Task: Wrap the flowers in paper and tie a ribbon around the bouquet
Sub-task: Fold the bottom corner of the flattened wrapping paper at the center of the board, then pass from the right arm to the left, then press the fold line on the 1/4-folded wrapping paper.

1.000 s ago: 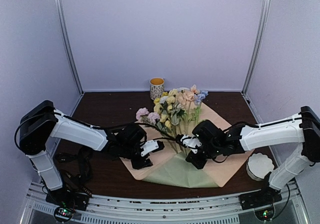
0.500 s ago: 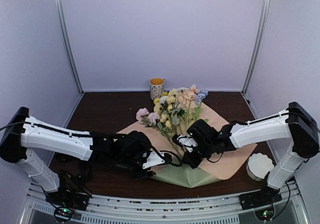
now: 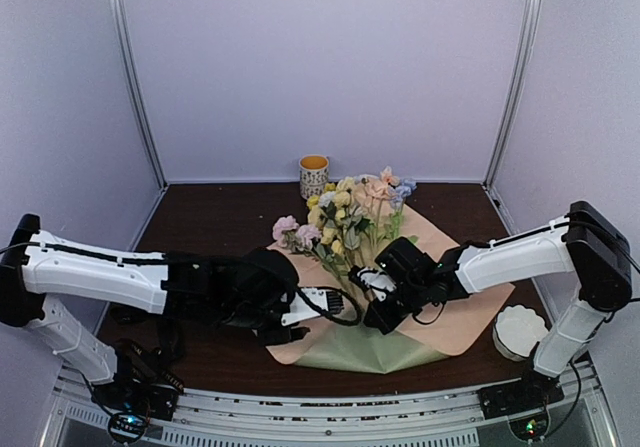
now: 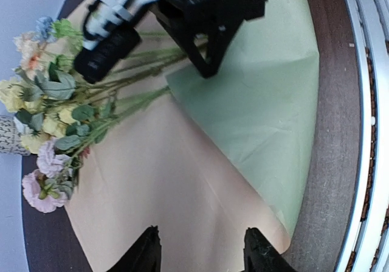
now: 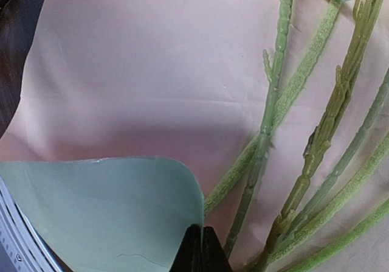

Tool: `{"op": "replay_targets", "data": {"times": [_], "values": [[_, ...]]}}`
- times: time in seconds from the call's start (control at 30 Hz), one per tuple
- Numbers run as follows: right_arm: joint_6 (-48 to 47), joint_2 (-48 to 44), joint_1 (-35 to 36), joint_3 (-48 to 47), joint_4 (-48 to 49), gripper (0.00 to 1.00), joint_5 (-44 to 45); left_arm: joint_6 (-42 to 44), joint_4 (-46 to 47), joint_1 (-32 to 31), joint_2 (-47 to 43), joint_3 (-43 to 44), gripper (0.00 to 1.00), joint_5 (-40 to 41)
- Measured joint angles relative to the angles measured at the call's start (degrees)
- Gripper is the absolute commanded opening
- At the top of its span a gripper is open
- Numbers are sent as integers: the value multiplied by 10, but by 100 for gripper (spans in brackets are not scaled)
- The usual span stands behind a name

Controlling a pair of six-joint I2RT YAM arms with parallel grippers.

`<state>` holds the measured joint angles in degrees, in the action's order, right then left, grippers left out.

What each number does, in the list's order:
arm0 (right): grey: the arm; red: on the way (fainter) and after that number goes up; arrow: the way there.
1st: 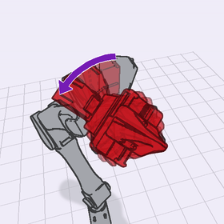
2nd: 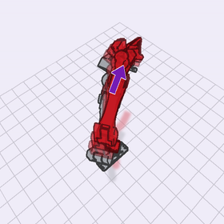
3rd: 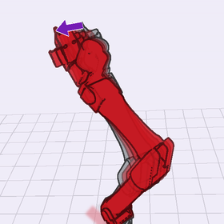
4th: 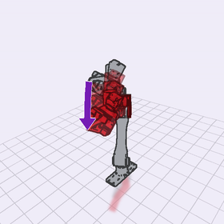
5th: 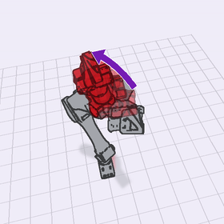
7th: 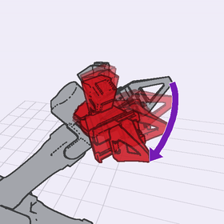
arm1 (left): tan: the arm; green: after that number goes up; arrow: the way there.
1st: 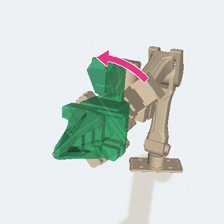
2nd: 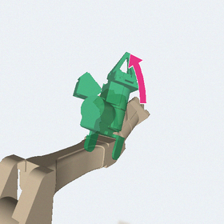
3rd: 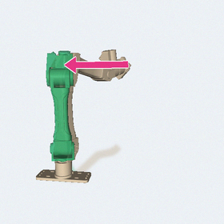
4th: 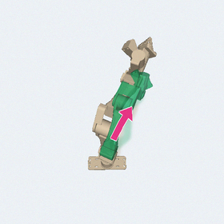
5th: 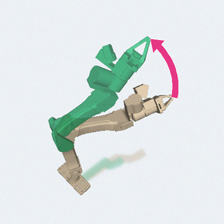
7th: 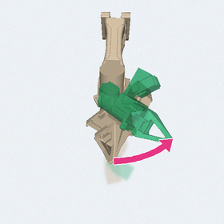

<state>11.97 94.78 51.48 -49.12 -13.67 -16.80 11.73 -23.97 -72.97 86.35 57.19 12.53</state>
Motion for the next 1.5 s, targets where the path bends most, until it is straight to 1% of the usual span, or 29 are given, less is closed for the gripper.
{"op": "replay_targets", "data": {"times": [0.1,0.17,0.27,0.37,0.43,0.6,0.67,0.77,0.83,0.87,0.93,1.07,1.1,1.13,1.2,1.27,1.3,1.37,1.5], "values": [[5,0,0,2,7,0,-4,3,17,0,-50,-8,50,8],[10,0,0,4,10,0,-6,4,35,-2,-52,-9,49,2],[21,0,0,5,14,0,-8,7,50,-8,8,-3,49,3],[36,0,0,9,21,0,-10,19,43,-15,94,3,51,0],[48,0,-1,12,25,0,-9,31,28,-20,130,3,51,-3],[68,0,-1,18,34,0,-9,54,16,-25,141,7,51,-10],[78,-1,-1,21,38,6,-7,58,7,-25,150,17,51,-10],[90,-10,-1,25,38,24,3,59,-7,-25,172,36,51,-10],[101,-22,-2,25,35,37,8,59,-14,-25,173,42,51,-10],[106,-30,-2,26,32,42,11,58,-16,-25,174,45,50,-10],[115,-57,-3,28,26,46,18,56,-21,-25,180,50,50,-10],[128,-148,-4,44,6,50,37,53,-33,-25,188,61,49,-10],[132,-171,-4,47,0,49,42,52,-33,-25,189,63,49,-10],[137,-196,-3,50,-6,47,45,51,-34,-25,190,63,49,-10],[145,-235,1,57,-18,35,49,48,-35,-25,190,64,48,-10],[158,-265,6,69,-25,26,33,45,-35,-25,190,64,48,-10],[172,-276,9,84,-15,20,10,43,-35,-25,190,64,48,-10],[205,-288,19,138,31,14,-52,41,-35,-25,190,64,48,-10],[252,-256,29,227,77,4,-129,38,-35,-25,190,63,48,-10]]}}
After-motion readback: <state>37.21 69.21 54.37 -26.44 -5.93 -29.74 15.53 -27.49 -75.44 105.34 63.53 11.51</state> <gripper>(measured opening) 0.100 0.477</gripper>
